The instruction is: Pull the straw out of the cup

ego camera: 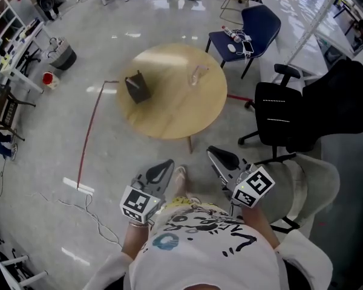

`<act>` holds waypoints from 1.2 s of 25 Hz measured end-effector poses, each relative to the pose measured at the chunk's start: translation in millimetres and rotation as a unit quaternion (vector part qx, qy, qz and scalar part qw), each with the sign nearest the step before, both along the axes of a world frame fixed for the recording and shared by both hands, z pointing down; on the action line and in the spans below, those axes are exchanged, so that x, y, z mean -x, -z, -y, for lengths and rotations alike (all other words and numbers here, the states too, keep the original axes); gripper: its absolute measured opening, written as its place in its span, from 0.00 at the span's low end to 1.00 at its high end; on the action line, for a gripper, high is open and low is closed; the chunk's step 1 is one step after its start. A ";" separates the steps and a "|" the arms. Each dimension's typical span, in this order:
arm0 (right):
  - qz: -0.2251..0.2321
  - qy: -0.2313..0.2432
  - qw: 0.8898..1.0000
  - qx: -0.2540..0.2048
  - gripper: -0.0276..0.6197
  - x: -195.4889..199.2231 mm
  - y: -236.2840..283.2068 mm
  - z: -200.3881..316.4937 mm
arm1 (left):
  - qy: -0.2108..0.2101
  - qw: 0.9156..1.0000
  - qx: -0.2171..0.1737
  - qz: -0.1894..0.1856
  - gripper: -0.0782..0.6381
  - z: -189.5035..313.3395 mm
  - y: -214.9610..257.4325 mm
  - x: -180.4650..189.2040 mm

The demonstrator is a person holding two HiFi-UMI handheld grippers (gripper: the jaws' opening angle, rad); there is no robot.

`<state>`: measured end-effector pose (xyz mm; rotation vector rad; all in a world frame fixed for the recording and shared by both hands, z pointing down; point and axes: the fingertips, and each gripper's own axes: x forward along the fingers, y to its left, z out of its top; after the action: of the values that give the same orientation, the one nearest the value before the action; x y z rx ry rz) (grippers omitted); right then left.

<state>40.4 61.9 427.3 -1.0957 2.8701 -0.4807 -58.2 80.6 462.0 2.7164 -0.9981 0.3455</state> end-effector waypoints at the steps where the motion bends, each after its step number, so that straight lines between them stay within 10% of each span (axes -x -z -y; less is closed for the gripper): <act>1: 0.001 -0.003 1.000 -0.001 0.09 3.4 2.2 11.8 | -0.005 1.000 -0.003 0.000 0.13 11.2 3.1 1.8; 30: -0.037 -0.054 0.998 0.008 0.09 43.8 4.5 153.0 | -0.065 0.998 -0.012 -0.017 0.13 153.9 8.3 32.6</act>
<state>-3.4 -91.0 422.8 -1.2898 2.8548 -0.4685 -90.8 -73.2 453.7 2.8071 -0.8246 0.3107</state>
